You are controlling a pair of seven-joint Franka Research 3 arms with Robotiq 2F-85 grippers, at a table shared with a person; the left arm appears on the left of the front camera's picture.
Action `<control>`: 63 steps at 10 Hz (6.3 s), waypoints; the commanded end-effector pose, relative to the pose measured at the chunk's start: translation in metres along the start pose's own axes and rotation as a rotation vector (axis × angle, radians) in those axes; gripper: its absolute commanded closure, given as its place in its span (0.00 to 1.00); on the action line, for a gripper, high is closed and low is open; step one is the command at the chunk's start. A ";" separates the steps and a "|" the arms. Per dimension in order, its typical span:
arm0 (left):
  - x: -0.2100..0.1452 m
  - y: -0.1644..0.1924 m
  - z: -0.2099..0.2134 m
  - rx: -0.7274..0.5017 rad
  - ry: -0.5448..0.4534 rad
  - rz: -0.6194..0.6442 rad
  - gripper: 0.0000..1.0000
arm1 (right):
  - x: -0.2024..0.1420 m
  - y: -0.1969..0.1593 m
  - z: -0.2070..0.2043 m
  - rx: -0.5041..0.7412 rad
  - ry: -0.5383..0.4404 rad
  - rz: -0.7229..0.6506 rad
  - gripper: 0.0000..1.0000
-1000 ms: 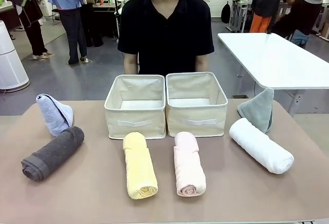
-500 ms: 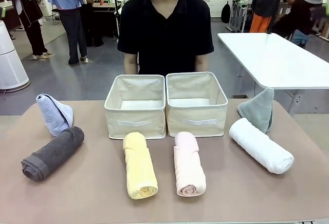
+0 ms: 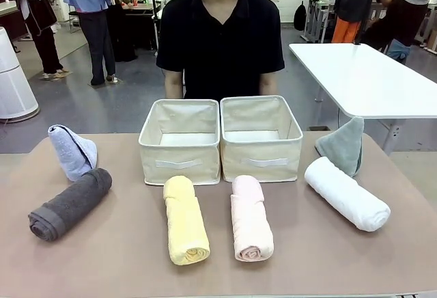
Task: Sort the towels based on their folding style.
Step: Pick up one triangle-folded towel and place it in the left Fabric basket.
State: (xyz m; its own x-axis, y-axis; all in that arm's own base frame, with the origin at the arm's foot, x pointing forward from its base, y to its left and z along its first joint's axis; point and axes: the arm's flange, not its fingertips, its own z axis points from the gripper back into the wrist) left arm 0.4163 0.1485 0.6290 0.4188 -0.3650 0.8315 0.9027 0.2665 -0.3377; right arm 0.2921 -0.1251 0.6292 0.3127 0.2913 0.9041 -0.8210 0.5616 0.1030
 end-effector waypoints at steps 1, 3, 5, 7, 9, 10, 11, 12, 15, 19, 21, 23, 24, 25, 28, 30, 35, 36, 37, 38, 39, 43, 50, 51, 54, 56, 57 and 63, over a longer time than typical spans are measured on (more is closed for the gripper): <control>-0.008 -0.014 0.002 0.082 0.030 0.061 0.00 | -0.003 0.012 -0.002 -0.032 0.073 -0.009 0.00; -0.007 -0.022 0.007 0.139 0.059 0.084 0.00 | 0.000 0.017 0.000 0.039 0.148 -0.046 0.00; -0.007 -0.008 0.011 0.069 0.022 0.045 0.00 | 0.001 0.008 0.002 -0.022 0.068 0.014 0.00; -0.007 -0.008 0.011 0.069 0.022 0.045 0.00 | 0.001 0.008 0.002 -0.022 0.068 0.014 0.00; -0.007 -0.008 0.011 0.069 0.022 0.045 0.00 | 0.001 0.008 0.002 -0.022 0.068 0.014 0.00; -0.007 -0.008 0.011 0.069 0.022 0.045 0.00 | 0.001 0.008 0.002 -0.022 0.068 0.014 0.00; -0.007 -0.008 0.011 0.069 0.022 0.045 0.00 | 0.001 0.008 0.002 -0.022 0.068 0.014 0.00; -0.007 -0.008 0.011 0.069 0.022 0.045 0.00 | 0.001 0.008 0.002 -0.022 0.068 0.014 0.00; -0.007 -0.008 0.011 0.069 0.022 0.045 0.00 | 0.001 0.008 0.002 -0.022 0.068 0.014 0.00; -0.002 0.002 0.005 0.275 0.155 0.083 0.00 | 0.001 0.008 0.002 -0.022 0.068 0.014 0.00; 0.002 0.027 -0.032 0.454 0.448 0.241 0.00 | 0.001 0.008 0.002 -0.022 0.068 0.014 0.00; 0.006 0.030 -0.089 0.492 0.669 0.290 0.00 | 0.001 0.008 0.002 -0.022 0.068 0.014 0.00; 0.002 0.036 -0.114 0.432 0.735 0.364 0.00 | 0.001 0.008 0.002 -0.022 0.068 0.014 0.00; -0.002 0.042 -0.137 0.397 0.771 0.434 0.00 | 0.001 0.008 0.002 -0.022 0.068 0.014 0.00; -0.014 0.046 -0.201 0.452 0.932 0.536 0.00 | 0.001 0.008 0.002 -0.022 0.068 0.014 0.00; -0.017 0.052 -0.213 0.602 0.951 0.485 0.00 | 0.001 0.008 0.002 -0.022 0.068 0.014 0.00; -0.016 0.052 -0.214 0.496 0.929 0.513 0.00 | 0.001 0.008 0.002 -0.022 0.068 0.014 0.00; -0.016 0.052 -0.214 0.496 0.929 0.513 0.00 | 0.001 0.008 0.002 -0.022 0.068 0.014 0.00; -0.016 0.052 -0.214 0.496 0.929 0.513 0.00 | 0.001 0.008 0.002 -0.022 0.068 0.014 0.00; -0.017 0.053 -0.214 0.515 0.944 0.508 0.00 | 0.001 0.008 0.002 -0.022 0.068 0.014 0.00; -0.026 0.045 -0.224 0.713 0.863 0.598 0.00 | 0.001 0.008 0.002 -0.022 0.068 0.014 0.00; -0.040 0.044 -0.232 1.071 0.668 0.799 0.00 | 0.001 0.008 0.002 -0.022 0.068 0.014 0.00; -0.053 0.104 -0.253 1.160 0.609 0.924 0.00 | 0.001 0.008 0.002 -0.022 0.068 0.014 0.00; -0.056 0.114 -0.255 1.150 0.607 0.956 0.00 | 0.001 0.008 0.002 -0.022 0.068 0.014 0.00; -0.057 0.123 -0.255 1.121 0.598 0.986 0.54 | 0.001 0.008 0.002 -0.022 0.068 0.014 0.00; -0.056 0.122 -0.254 1.112 0.599 1.002 1.00 | 0.001 0.008 0.002 -0.022 0.068 0.014 0.00; -0.056 0.121 -0.255 1.113 0.606 1.010 1.00 | 0.001 0.008 0.002 -0.022 0.068 0.014 0.00; -0.056 0.118 -0.250 1.096 0.615 1.021 1.00 | 0.001 0.008 0.002 -0.022 0.068 0.014 0.00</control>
State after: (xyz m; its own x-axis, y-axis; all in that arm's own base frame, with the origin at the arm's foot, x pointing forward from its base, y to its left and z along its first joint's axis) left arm 0.5250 -0.0229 0.4273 0.9890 0.1139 0.0943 -0.1222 0.9886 0.0877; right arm 0.2830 -0.1236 0.6340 0.3394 0.3553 0.8710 -0.8165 0.5710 0.0852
